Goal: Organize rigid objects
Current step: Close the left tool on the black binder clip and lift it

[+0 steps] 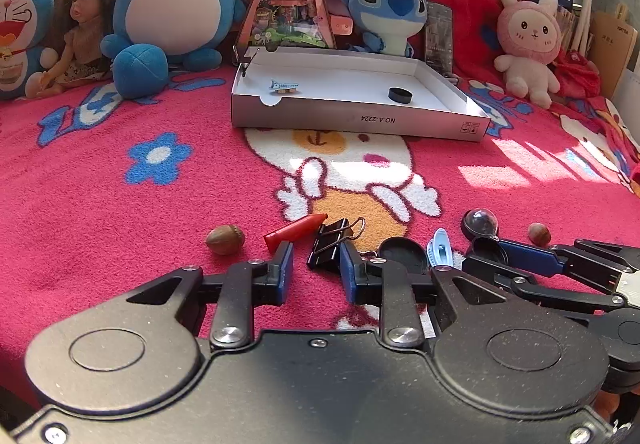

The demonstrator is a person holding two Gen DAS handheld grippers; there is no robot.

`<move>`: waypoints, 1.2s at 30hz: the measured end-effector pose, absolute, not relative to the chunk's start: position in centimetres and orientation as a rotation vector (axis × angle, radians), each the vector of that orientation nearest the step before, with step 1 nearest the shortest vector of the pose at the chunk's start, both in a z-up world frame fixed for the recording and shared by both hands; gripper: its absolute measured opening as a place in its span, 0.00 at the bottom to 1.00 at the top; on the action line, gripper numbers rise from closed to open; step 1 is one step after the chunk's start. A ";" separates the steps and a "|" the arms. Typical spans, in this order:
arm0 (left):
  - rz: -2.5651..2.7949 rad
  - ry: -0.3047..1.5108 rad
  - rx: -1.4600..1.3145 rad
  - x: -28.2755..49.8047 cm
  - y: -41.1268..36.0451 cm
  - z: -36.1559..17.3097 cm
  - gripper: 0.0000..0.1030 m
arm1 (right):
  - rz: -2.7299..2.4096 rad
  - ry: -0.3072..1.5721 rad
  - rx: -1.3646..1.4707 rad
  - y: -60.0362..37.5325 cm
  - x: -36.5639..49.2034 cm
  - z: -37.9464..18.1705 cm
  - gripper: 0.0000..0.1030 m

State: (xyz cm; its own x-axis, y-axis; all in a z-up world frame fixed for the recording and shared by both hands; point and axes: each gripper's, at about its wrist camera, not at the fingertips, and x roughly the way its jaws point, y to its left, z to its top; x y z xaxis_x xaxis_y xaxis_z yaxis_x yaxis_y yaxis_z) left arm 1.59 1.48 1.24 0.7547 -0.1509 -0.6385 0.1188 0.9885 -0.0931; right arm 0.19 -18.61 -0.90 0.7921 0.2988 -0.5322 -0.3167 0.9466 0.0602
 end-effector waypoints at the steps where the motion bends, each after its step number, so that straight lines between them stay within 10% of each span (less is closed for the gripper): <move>1: -0.143 0.700 -0.048 1.7 1.6 1.2 0.25 | 0.331 0.567 -0.032 -18.6 0.2 -0.9 0.48; 36: -0.003 0.701 -0.129 3.0 2.2 0.9 0.32 | 0.303 0.551 -0.016 -18.5 0.0 -0.9 0.48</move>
